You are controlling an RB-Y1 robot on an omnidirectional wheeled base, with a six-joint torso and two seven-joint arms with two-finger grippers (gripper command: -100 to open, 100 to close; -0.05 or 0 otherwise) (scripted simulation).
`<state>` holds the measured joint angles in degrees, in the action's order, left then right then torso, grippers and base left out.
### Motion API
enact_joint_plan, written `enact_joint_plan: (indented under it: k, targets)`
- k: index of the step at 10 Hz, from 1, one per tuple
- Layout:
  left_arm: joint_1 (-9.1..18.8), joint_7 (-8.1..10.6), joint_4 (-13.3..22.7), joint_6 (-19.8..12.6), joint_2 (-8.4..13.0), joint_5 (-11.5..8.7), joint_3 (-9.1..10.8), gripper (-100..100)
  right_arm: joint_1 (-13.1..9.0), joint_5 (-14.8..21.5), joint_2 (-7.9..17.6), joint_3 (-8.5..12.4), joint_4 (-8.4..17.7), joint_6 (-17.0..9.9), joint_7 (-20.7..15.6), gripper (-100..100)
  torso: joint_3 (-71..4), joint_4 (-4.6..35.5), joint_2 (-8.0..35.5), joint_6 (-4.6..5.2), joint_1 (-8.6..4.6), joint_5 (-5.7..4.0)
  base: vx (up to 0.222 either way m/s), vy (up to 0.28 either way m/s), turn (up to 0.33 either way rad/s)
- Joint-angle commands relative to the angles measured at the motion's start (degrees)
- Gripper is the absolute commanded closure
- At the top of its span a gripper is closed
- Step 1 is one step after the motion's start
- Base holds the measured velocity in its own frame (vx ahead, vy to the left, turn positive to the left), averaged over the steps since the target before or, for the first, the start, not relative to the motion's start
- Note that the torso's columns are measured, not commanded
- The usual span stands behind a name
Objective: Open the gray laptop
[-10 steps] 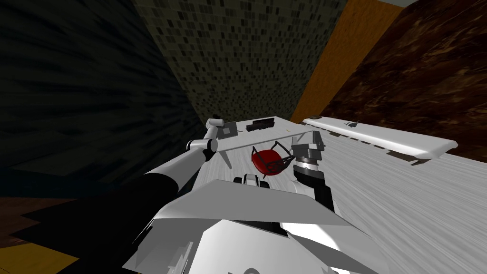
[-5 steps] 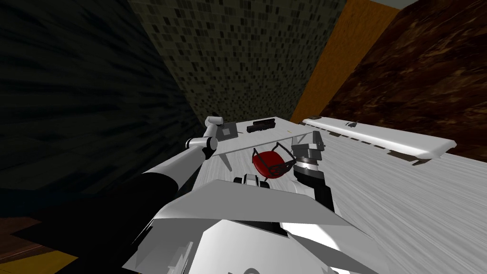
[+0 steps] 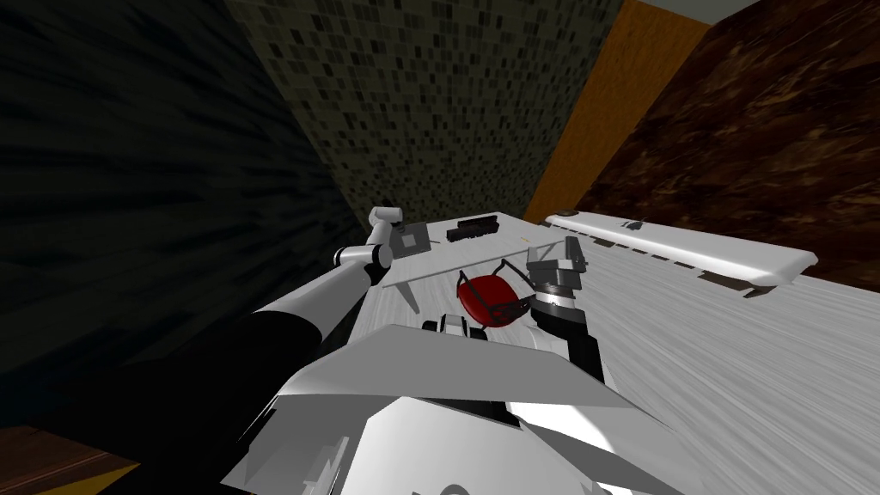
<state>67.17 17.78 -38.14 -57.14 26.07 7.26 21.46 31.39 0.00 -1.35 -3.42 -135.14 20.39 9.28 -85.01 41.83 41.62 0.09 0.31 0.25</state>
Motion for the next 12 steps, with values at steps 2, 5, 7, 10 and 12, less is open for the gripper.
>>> enact_joint_plan:
  k: [2,5,7,10,12]
  targets:
    - [1.6,-0.18,1.6,-5.1,0.4,0.1,0.32,100,0.0,0.0,0.0,0.0,0.0,0.0,0.0,0,0.1,0.0,0.1,0.02,-0.05,-0.02,0.088,0.061,-0.028]
    - [2.6,-0.29,2.1,-8.0,0.6,0.1,0.54,100,0.0,0.0,0.0,0.0,0.0,0.0,0.0,0,0.3,0.1,0.4,-0.05,-0.23,-0.02,0.055,0.045,-0.023]
    - [3.4,-0.36,1.8,-9.5,1.1,0.2,0.81,100,0.0,0.0,0.0,0.0,0.0,0.0,0.0,0,0.4,0.2,0.6,-0.08,-0.32,-0.09,0.032,0.018,-0.009]
    - [4.2,-0.43,3.0,-13.1,1.2,0.1,1.4,100,0.0,0.0,0.0,0.0,0.0,0.0,0.0,0,0.2,0.2,0.3,-0.03,-0.17,-0.13,0.091,0.056,-0.02]
    - [4.5,-0.46,3.6,-15.9,1.2,0.1,1.7,100,0.0,0.0,0.0,0.0,0.0,0.0,0.0,0,0.3,0.2,0.5,-0.08,-0.22,-0.07,0.067,0.048,-0.023]
